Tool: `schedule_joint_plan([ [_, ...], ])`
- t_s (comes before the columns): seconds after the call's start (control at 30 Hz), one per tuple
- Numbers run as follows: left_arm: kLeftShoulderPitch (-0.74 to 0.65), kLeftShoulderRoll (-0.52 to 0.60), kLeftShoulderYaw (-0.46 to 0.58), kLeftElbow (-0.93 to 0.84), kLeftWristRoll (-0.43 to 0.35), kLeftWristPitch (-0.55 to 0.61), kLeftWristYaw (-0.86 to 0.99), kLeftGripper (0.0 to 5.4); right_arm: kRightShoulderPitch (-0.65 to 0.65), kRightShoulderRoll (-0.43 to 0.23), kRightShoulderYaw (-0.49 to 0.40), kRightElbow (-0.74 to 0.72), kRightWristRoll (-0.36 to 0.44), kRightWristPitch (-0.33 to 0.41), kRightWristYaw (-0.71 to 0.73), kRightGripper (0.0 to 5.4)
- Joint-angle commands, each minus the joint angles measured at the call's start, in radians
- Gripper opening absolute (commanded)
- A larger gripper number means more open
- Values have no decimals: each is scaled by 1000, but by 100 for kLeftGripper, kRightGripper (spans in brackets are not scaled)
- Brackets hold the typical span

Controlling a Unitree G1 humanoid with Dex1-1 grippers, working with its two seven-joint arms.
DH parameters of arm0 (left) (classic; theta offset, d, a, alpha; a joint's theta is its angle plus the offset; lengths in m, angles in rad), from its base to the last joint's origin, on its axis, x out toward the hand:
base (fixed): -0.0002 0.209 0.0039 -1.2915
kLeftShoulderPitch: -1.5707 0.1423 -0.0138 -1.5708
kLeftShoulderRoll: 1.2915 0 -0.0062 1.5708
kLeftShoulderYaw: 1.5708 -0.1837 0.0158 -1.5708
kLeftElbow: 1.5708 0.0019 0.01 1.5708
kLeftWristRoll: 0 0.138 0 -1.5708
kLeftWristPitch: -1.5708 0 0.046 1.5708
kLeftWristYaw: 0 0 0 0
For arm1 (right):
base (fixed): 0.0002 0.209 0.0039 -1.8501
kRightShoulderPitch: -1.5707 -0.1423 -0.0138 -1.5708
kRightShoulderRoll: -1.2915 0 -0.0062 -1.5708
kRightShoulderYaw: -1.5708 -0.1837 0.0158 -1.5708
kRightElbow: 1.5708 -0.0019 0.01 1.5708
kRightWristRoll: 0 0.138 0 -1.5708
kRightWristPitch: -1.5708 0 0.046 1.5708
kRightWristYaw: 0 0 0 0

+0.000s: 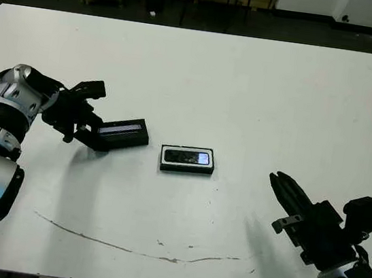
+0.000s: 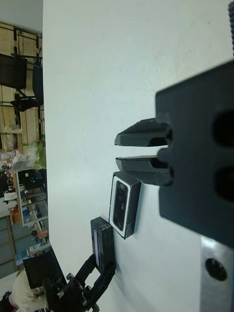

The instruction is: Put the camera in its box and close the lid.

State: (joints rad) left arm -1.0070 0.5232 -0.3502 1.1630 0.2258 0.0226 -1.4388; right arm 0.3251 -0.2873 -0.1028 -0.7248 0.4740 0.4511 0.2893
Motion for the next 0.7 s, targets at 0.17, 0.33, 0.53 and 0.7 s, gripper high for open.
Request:
schedule_joint_plan([
  [0.17,-5,30,45,-62,-26,36,-24,224,3,-11,16,22,-28,-1,0,0],
  [0.33,-46,49,135,-150,-108,68,-24,223,1,-7,20,56,-25,-16,18,0],
  [0.53,-56,37,190,-367,-215,206,-56,223,6,-12,24,65,-42,-31,24,0],
  [0.7,-4,4,155,-550,-257,364,-30,223,12,-4,22,59,-33,-18,23,0],
])
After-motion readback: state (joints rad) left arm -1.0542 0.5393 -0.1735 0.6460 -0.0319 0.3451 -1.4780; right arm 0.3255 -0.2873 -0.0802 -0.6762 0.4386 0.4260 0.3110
